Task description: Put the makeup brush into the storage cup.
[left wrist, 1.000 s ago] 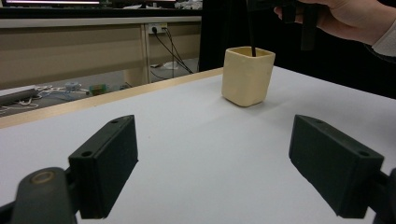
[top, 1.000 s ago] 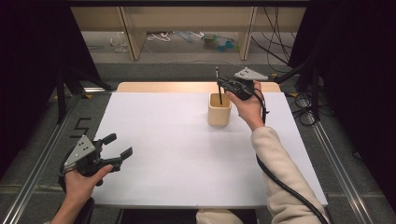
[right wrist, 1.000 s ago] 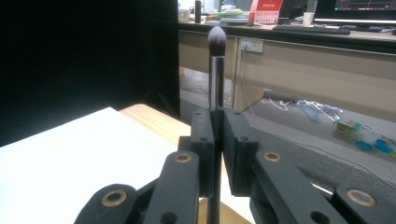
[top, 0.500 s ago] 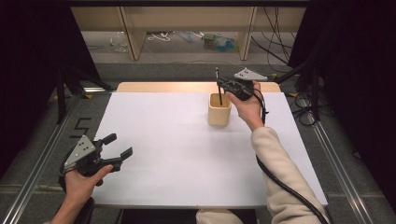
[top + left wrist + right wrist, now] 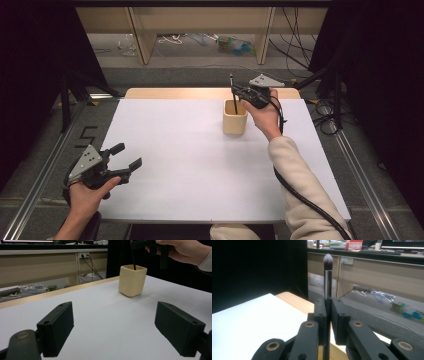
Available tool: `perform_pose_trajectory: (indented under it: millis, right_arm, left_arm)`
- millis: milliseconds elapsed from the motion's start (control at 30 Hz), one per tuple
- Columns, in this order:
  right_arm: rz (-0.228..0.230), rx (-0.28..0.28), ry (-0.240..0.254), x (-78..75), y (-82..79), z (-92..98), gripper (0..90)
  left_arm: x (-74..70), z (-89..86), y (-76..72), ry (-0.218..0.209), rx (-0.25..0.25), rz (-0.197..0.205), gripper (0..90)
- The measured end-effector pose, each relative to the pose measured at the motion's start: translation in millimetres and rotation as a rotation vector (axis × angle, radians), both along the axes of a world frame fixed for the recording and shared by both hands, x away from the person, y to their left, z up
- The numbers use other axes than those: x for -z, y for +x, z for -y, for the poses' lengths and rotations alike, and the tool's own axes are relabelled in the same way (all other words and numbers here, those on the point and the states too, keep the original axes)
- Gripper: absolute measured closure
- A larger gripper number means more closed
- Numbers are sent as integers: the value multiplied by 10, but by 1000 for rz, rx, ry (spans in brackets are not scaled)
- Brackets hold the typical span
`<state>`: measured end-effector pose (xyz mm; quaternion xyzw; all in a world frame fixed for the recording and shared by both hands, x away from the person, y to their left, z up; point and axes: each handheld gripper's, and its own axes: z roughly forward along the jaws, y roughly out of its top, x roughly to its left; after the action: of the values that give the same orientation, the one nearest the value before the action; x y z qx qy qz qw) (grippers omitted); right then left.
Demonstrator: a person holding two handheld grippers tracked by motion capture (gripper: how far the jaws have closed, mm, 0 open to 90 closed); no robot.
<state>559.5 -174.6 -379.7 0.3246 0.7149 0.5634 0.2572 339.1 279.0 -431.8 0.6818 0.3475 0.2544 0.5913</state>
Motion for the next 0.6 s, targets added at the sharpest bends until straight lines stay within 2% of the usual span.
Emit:
perform_pose_trajectory:
  millis: [233, 433, 467, 600]
  right_arm:
    - [9, 0, -4, 15, 8, 1, 839]
    - [-5, -2, -7, 39, 11, -8, 839]
    - [10, 3, -11, 42, 20, -4, 839]
    - [-5, 5, -9, 52, 16, -3, 839]
  left_arm:
    - [0, 1, 0, -1, 1, -1, 153]
    - [-1, 0, -1, -1, 0, 1, 153]
    - [0, 1, -1, -1, 1, -1, 153]
    - [1, 3, 0, 0, 2, 1, 153]
